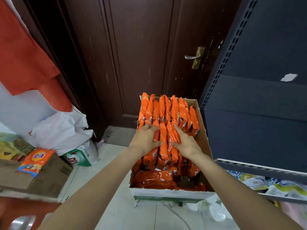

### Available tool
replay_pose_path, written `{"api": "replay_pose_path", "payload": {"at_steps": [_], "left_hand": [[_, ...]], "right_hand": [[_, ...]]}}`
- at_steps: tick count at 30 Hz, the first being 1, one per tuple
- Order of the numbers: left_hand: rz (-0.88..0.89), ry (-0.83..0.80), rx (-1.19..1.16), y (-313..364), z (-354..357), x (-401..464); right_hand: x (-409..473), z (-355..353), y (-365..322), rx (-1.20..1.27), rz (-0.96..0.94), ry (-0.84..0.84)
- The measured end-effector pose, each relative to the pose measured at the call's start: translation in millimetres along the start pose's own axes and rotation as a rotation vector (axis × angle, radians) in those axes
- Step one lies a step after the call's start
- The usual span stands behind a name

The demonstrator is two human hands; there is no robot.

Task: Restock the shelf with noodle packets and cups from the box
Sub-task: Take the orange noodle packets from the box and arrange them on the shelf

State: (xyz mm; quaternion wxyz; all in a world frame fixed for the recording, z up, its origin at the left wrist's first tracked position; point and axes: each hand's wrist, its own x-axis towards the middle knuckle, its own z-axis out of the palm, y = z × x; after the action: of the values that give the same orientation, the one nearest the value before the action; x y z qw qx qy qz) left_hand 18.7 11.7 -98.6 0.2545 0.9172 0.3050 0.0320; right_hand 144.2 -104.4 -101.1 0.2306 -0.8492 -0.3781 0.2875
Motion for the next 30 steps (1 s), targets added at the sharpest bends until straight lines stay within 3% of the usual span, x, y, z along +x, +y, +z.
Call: {"api": "replay_pose_path", "payload": {"at_steps": [5,11,19,25,30], "left_hand": [[0.029,0.075,-0.018,1,1,0],[0.162,0.113,-0.288,21,-6,11],[0.158,0.160,-0.526,61,-20,33],[0.219,0.266,-0.513,138,-13,50],[0.298,0.267,-0.498,232,10,61]], "right_hand": [[-5,-4,10,0.101,0.021,0.054],[-14,-28,14,0.197,-0.082,0.089],[-39,-84,20,0.332,-0.184,0.120],[-65,-145,63,0.472,-0.175,0.195],[-94,-205,126,0.435,-0.191,0.307]]}}
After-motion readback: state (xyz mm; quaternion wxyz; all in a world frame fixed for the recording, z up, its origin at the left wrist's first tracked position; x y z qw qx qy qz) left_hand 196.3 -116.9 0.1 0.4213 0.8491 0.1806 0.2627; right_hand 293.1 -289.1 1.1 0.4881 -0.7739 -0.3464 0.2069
